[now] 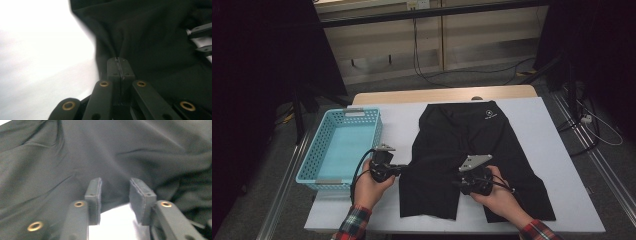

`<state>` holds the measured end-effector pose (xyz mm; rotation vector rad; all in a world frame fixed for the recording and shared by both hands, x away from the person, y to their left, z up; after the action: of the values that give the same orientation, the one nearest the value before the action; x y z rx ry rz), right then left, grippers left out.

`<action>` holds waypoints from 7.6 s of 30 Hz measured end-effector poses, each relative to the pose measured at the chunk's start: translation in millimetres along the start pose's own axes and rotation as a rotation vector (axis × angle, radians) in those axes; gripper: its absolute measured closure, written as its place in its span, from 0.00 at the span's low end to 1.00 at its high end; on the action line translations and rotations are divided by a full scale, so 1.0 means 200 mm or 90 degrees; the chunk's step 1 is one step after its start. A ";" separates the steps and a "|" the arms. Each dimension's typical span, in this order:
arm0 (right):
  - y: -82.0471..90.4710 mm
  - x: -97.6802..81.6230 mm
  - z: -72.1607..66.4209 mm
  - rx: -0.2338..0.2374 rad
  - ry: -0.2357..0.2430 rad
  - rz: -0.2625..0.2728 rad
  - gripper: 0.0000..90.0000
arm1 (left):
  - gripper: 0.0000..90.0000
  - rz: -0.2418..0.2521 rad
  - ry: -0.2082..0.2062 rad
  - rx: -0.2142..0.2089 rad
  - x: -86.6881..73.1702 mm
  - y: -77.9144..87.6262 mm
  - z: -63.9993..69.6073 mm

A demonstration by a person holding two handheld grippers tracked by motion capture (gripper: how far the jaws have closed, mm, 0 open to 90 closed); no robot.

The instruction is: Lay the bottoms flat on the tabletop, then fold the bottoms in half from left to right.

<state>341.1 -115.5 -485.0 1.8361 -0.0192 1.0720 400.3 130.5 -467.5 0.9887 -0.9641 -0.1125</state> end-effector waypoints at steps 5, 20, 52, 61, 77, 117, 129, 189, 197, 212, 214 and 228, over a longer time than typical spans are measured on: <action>-0.03 0.03 -0.04 0.019 0.013 -0.005 1.00 | 1.00 -0.002 0.003 -0.002 -0.01 0.00 0.00; 0.13 -0.06 -0.01 0.043 0.011 -0.025 1.00 | 0.90 0.017 -0.010 -0.008 -0.02 0.07 0.03; 0.09 0.21 0.36 -0.102 -0.073 0.101 0.40 | 0.46 0.016 -0.048 -0.012 -0.05 0.00 0.07; -0.05 0.29 0.64 -0.185 -0.142 0.107 0.46 | 0.29 0.022 -0.089 0.000 -0.04 -0.03 0.07; -0.23 0.42 0.92 -0.233 -0.220 0.125 0.68 | 0.27 0.030 -0.095 0.001 -0.01 -0.03 0.05; -0.16 0.54 0.84 -0.179 -0.187 0.137 0.47 | 0.32 0.049 -0.066 0.013 -0.01 -0.03 0.02; -0.08 0.44 0.66 -0.162 -0.165 0.126 0.35 | 0.68 0.088 -0.080 0.026 0.12 -0.10 0.06; -0.02 0.35 0.55 -0.134 -0.151 0.144 0.24 | 0.32 0.018 -0.100 0.068 -0.05 -0.09 0.05; -0.01 0.37 0.54 -0.132 -0.145 0.152 0.24 | 0.67 -0.011 -0.110 0.086 -0.05 -0.08 0.12; -0.06 0.40 0.50 -0.109 -0.149 0.152 0.20 | 0.97 0.038 -0.046 -0.028 0.03 -0.06 0.22; -0.07 0.40 0.50 -0.100 -0.155 0.155 0.20 | 0.97 0.051 -0.046 -0.041 0.05 -0.05 0.24; -0.19 0.50 0.41 -0.053 -0.162 0.158 0.16 | 0.97 0.100 -0.074 -0.087 0.13 -0.06 0.38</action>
<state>472.0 -114.6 -456.2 1.9173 -0.4470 0.9806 364.5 62.2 -445.2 0.7845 -1.1226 -0.1040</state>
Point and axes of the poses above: each handheld gripper's, and its own axes: y roughly backward along the jaws, x roughly out of its top, z roughly to its right, the point moved 5 cm from there along -y, roughly forward along the jaws, and after that the axes turned 8 degrees about -y, right-handed, at the moved point
